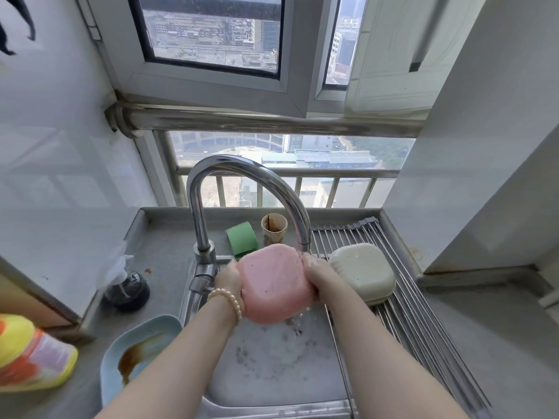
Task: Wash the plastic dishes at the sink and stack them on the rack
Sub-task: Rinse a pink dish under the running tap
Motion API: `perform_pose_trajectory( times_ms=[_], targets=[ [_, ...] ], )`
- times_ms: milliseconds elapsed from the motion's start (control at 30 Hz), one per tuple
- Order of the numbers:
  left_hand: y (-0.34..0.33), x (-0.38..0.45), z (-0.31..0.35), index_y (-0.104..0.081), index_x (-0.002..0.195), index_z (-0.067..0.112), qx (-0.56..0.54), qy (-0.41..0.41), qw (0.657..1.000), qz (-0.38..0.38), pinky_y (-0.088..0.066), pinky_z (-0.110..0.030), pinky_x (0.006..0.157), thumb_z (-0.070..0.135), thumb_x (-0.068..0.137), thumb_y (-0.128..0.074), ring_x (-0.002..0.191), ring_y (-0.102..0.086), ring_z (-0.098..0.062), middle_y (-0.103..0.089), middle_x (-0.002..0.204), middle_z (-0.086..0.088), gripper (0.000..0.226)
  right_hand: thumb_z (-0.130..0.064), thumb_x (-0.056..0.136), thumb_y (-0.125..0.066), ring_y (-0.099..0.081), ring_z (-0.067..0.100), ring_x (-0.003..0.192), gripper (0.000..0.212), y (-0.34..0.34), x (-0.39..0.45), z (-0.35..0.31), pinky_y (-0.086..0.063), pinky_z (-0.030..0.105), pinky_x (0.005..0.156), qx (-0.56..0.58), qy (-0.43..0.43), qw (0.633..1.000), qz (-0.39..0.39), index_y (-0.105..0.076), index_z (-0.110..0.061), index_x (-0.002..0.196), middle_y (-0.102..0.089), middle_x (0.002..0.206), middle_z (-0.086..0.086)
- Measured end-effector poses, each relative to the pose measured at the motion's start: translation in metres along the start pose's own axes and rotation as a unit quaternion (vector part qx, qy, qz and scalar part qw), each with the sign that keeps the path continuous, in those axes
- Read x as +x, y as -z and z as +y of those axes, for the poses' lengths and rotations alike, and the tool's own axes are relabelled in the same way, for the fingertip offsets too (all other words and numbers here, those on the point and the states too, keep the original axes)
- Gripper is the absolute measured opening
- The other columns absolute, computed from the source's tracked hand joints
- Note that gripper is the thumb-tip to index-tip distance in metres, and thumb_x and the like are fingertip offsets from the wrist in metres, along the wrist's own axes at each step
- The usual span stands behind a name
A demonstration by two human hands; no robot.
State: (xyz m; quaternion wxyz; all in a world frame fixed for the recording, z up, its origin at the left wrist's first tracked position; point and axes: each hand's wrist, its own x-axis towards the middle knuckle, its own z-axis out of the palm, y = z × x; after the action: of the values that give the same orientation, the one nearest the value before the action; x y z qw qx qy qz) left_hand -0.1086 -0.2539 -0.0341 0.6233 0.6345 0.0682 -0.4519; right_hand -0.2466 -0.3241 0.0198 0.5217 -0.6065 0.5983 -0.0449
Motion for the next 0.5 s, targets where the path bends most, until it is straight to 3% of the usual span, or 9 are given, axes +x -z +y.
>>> perform_pose_trajectory(
  times_ms=[67,133,167,233,300,367,433,500],
  targets=[
    [0.002,-0.001,-0.002,-0.059,0.078,0.01,0.037,0.0,0.999,-0.004,-0.038,-0.03,0.056,0.022,0.092,-0.05,0.061,-0.049,-0.021,-0.053,0.066,-0.004,0.021,-0.036,0.103,-0.031,-0.047,0.032,0.126,0.05,-0.001,0.0,-0.001,-0.036,0.035,0.103,-0.018,0.041,0.998,0.045,-0.05,0.0,0.132,-0.049,0.138,0.019],
    [0.004,0.001,-0.002,-0.063,0.09,0.006,0.075,0.001,0.997,-0.013,-0.044,-0.034,0.065,0.029,0.094,-0.05,0.072,-0.056,-0.023,-0.059,0.075,-0.008,0.027,-0.053,0.098,-0.037,-0.048,0.03,0.126,0.066,-0.003,-0.006,-0.003,-0.036,0.032,0.104,0.015,0.058,0.998,0.001,-0.046,0.0,0.137,-0.05,0.137,0.015],
    [0.004,0.002,-0.001,-0.065,0.095,0.005,0.091,0.0,0.996,-0.018,-0.047,-0.035,0.07,0.033,0.094,-0.05,0.077,-0.059,-0.026,-0.063,0.082,-0.01,0.032,-0.058,0.093,-0.043,-0.054,0.027,0.119,0.07,-0.005,-0.005,-0.001,-0.041,0.031,0.1,0.039,0.052,0.998,-0.027,-0.047,-0.003,0.136,-0.055,0.13,0.011],
    [0.005,0.0,0.003,-0.065,0.106,-0.001,0.177,-0.023,0.984,0.001,-0.049,-0.039,0.089,0.039,0.094,-0.048,0.097,-0.063,-0.032,-0.066,0.104,-0.015,0.045,-0.059,0.084,-0.06,-0.064,0.02,0.093,0.069,-0.006,-0.007,0.005,-0.053,0.029,0.078,0.142,0.017,0.988,-0.05,-0.058,-0.005,0.126,-0.065,0.108,0.005],
    [0.001,-0.01,0.007,-0.063,0.109,-0.006,0.292,-0.078,0.952,0.043,-0.045,-0.037,0.096,0.041,0.098,-0.044,0.107,-0.06,-0.034,-0.064,0.114,-0.018,0.053,-0.055,0.08,-0.067,-0.064,0.017,0.081,0.055,-0.008,-0.004,0.011,-0.053,0.027,0.065,0.212,-0.01,0.976,-0.04,-0.065,-0.007,0.106,-0.067,0.094,0.003],
    [-0.006,-0.021,0.002,-0.064,0.107,-0.002,0.395,-0.146,0.906,0.046,-0.045,-0.034,0.092,0.046,0.098,-0.04,0.104,-0.059,-0.032,-0.064,0.115,-0.018,0.055,-0.053,0.079,-0.069,-0.064,0.018,0.085,0.044,-0.012,0.001,0.018,-0.055,0.032,0.076,0.226,-0.007,0.974,0.014,-0.065,-0.011,0.092,-0.067,0.091,0.003],
    [-0.013,-0.035,-0.01,-0.058,0.119,0.005,0.474,-0.193,0.859,0.012,-0.043,-0.036,0.091,0.052,0.096,-0.037,0.109,-0.057,-0.032,-0.058,0.124,-0.017,0.057,-0.05,0.082,-0.069,-0.065,0.021,0.094,0.038,-0.013,0.006,0.024,-0.054,0.038,0.088,0.226,0.01,0.972,0.07,-0.066,-0.012,0.085,-0.07,0.099,0.006],
    [-0.016,-0.038,-0.024,-0.047,0.132,0.011,0.497,-0.193,0.846,-0.017,-0.04,-0.037,0.094,0.057,0.094,-0.037,0.118,-0.052,-0.035,-0.051,0.133,-0.017,0.061,-0.045,0.085,-0.067,-0.065,0.02,0.095,0.036,-0.012,0.007,0.029,-0.053,0.037,0.09,0.23,0.028,0.967,0.104,-0.069,-0.009,0.087,-0.07,0.097,0.007]
  ],
)
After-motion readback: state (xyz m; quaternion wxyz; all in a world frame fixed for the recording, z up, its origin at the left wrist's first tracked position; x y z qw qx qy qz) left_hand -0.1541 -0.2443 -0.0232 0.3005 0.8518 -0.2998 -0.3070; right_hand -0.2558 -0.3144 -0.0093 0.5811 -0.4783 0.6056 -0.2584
